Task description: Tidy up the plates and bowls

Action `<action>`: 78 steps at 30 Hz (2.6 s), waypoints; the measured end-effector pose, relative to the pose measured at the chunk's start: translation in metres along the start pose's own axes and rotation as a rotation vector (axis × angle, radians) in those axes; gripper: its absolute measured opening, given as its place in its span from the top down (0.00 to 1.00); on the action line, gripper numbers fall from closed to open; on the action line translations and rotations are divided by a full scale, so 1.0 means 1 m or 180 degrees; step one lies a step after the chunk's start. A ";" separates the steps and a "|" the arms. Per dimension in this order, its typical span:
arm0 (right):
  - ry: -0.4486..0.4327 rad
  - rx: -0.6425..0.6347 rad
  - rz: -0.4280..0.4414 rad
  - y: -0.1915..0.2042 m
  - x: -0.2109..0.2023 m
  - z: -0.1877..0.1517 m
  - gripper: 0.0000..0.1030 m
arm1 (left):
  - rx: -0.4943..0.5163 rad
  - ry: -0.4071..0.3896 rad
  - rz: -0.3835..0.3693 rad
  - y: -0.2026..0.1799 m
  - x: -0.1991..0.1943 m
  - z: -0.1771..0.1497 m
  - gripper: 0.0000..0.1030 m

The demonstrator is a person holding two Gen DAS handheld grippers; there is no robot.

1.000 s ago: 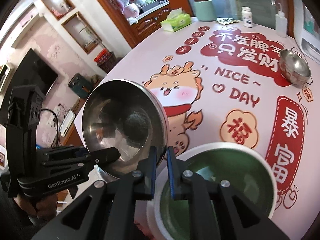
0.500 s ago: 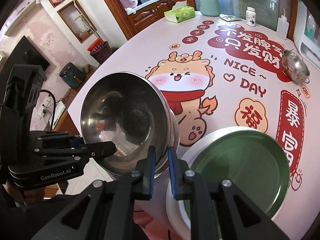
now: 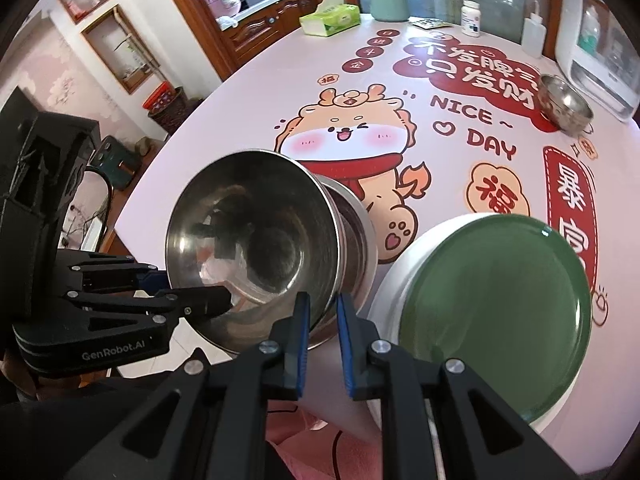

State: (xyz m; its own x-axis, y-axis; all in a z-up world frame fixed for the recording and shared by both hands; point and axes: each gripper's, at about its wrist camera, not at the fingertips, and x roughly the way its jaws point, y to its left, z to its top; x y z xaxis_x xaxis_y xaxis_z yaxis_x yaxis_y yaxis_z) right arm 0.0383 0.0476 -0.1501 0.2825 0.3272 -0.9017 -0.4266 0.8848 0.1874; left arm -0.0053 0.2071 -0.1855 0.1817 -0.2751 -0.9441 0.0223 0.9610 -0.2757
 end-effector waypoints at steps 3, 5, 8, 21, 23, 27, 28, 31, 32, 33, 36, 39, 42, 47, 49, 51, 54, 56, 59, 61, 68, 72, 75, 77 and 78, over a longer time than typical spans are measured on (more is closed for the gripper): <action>-0.0023 0.0088 -0.0053 0.004 0.000 -0.003 0.85 | 0.0120 0.0005 -0.0025 0.002 -0.001 0.002 0.73; -0.0039 0.0128 -0.0079 0.006 0.000 -0.004 0.85 | 0.0184 0.0007 -0.0038 0.002 -0.001 0.004 0.70; -0.0091 0.0175 -0.0094 0.010 -0.001 -0.006 0.84 | 0.0260 -0.0003 -0.0029 0.005 -0.002 0.006 0.67; -0.0193 0.0270 -0.0211 0.013 -0.008 -0.008 0.84 | 0.0399 -0.0157 -0.0086 0.004 -0.010 0.016 0.61; -0.0199 0.0268 -0.0221 0.013 -0.009 -0.007 0.84 | 0.0401 -0.0185 -0.0096 0.003 -0.011 0.018 0.59; -0.0222 0.0257 -0.0246 0.009 -0.013 -0.008 0.84 | 0.0388 -0.0289 -0.0120 0.000 -0.016 0.022 0.57; -0.0228 0.0258 -0.0252 0.007 -0.014 -0.008 0.84 | 0.0381 -0.0315 -0.0127 -0.001 -0.017 0.023 0.56; -0.0266 0.0269 -0.0274 0.000 -0.019 -0.008 0.84 | 0.0360 -0.0407 -0.0146 -0.006 -0.022 0.026 0.54; -0.0274 0.0272 -0.0278 -0.001 -0.020 -0.008 0.84 | 0.0354 -0.0438 -0.0151 -0.009 -0.023 0.027 0.53; -0.0288 0.0278 -0.0286 -0.005 -0.022 -0.009 0.84 | 0.0351 -0.0466 -0.0157 -0.011 -0.024 0.028 0.53; -0.0327 0.0293 -0.0310 -0.015 -0.028 -0.009 0.81 | 0.0355 -0.0525 -0.0176 -0.021 -0.027 0.032 0.53; -0.0381 0.0302 -0.0338 -0.026 -0.035 -0.010 0.72 | 0.0371 -0.0588 -0.0199 -0.033 -0.030 0.036 0.53; -0.0438 0.0302 -0.0364 -0.038 -0.043 -0.011 0.69 | 0.0383 -0.0657 -0.0231 -0.046 -0.032 0.042 0.53; -0.0506 0.0303 -0.0408 -0.061 -0.054 -0.011 0.67 | 0.0386 -0.0747 -0.0254 -0.072 -0.034 0.052 0.53; -0.0541 0.0307 -0.0429 -0.073 -0.061 -0.012 0.67 | 0.0387 -0.0773 -0.0255 -0.082 -0.033 0.056 0.53; -0.0575 0.0314 -0.0445 -0.085 -0.066 -0.011 0.66 | 0.0391 -0.0808 -0.0251 -0.095 -0.033 0.061 0.52; -0.0641 0.0331 -0.0476 -0.103 -0.074 -0.010 0.66 | 0.0397 -0.0862 -0.0256 -0.111 -0.033 0.068 0.49; -0.0678 0.0338 -0.0496 -0.112 -0.079 -0.009 0.66 | 0.0395 -0.0892 -0.0257 -0.121 -0.033 0.073 0.49; -0.0727 0.0343 -0.0527 -0.128 -0.084 -0.007 0.59 | 0.0382 -0.0914 -0.0246 -0.135 -0.030 0.081 0.48; -0.0764 0.0336 -0.0545 -0.138 -0.088 -0.006 0.54 | 0.0375 -0.0924 -0.0240 -0.143 -0.028 0.087 0.48; -0.0863 0.0293 -0.0578 -0.176 -0.095 0.004 0.48 | 0.0279 -0.0998 -0.0092 -0.169 -0.020 0.111 0.46; -0.0960 0.0330 -0.0562 -0.200 -0.098 0.014 0.41 | 0.0186 -0.1019 -0.0018 -0.178 -0.014 0.126 0.46; -0.1025 0.0427 -0.0507 -0.220 -0.100 0.022 0.40 | 0.0151 -0.1055 0.0034 -0.185 -0.013 0.139 0.42; -0.1065 0.0520 -0.0487 -0.234 -0.100 0.030 0.40 | 0.0149 -0.1079 0.0102 -0.191 -0.011 0.149 0.42; -0.1081 0.0566 -0.0492 -0.241 -0.101 0.034 0.40 | 0.0149 -0.1079 0.0136 -0.194 -0.011 0.154 0.42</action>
State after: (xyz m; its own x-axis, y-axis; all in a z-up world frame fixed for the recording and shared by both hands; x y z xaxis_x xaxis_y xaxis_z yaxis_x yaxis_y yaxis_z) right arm 0.1420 -0.1871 -0.0910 0.6117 0.2505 -0.7504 -0.2102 0.9659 0.1512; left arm 0.1401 0.0284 -0.0942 0.4995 -0.2167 -0.8388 0.0513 0.9739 -0.2211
